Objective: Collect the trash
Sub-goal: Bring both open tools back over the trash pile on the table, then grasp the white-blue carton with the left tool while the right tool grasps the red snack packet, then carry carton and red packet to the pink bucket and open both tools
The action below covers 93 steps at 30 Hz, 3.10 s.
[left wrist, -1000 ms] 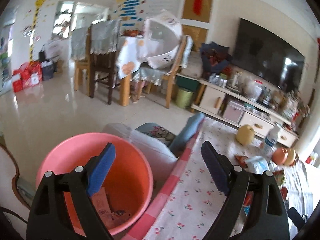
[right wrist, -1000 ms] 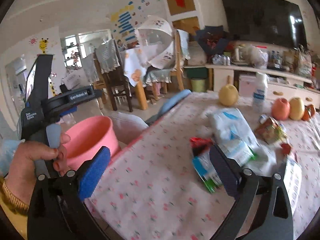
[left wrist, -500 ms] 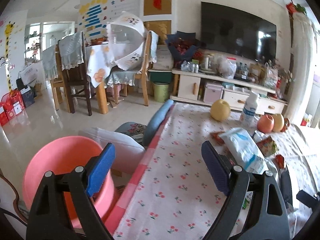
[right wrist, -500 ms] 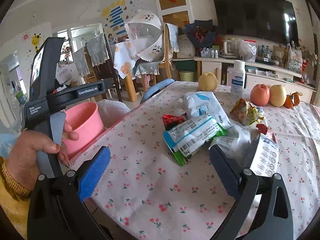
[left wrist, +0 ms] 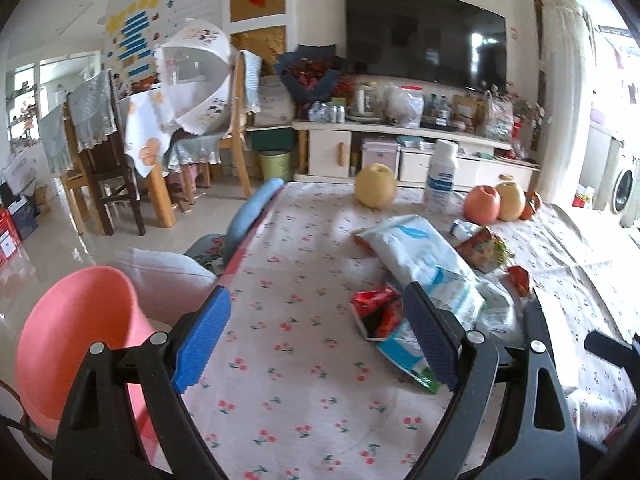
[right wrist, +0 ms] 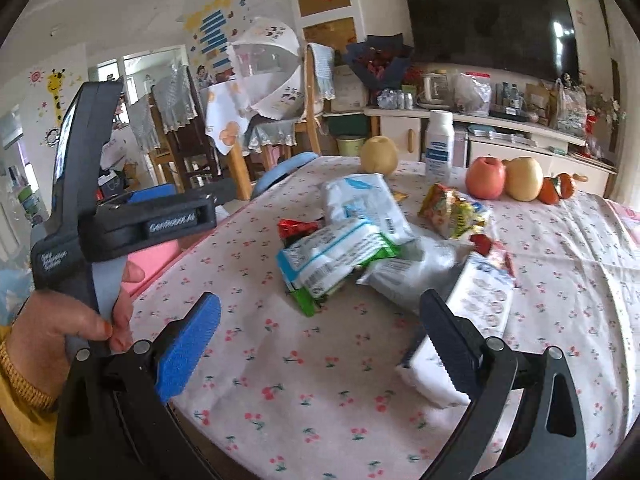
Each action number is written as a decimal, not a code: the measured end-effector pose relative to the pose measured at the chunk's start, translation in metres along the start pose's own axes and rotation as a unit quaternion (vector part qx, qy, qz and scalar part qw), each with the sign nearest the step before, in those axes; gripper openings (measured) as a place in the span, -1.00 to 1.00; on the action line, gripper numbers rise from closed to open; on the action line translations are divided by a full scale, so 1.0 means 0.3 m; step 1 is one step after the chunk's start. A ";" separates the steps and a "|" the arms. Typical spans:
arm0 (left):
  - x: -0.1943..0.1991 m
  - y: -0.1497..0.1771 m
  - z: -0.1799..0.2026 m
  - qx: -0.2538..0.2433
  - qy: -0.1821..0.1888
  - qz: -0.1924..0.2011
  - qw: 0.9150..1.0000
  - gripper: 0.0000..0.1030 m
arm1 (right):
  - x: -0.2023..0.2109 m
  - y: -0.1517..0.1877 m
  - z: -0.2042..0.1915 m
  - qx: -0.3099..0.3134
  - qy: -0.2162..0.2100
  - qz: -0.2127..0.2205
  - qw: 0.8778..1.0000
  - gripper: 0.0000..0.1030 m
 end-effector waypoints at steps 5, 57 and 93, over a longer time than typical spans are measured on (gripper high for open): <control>-0.008 0.014 0.069 -0.013 0.022 -0.011 1.000 0.71 | 0.051 -0.032 0.084 -0.013 0.018 0.016 1.000 0.91; -0.101 0.166 0.713 -0.161 0.157 -0.158 0.961 0.52 | -0.258 -0.111 0.678 -0.145 0.022 -0.127 0.981 0.50; -0.046 0.083 0.544 -0.078 0.216 -0.136 0.964 0.28 | -0.283 -0.101 0.681 -0.116 0.041 -0.124 0.985 -0.31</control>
Point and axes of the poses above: each gripper's, at about its wrist camera, not at the fingertips, and x roughly against the way its jaws point, z to its right, y to its underside, the point moved 1 cm from there along -x, roughly the way its jaws point, and after that the axes turned 4 degrees about -y, right-handed, at the moved point
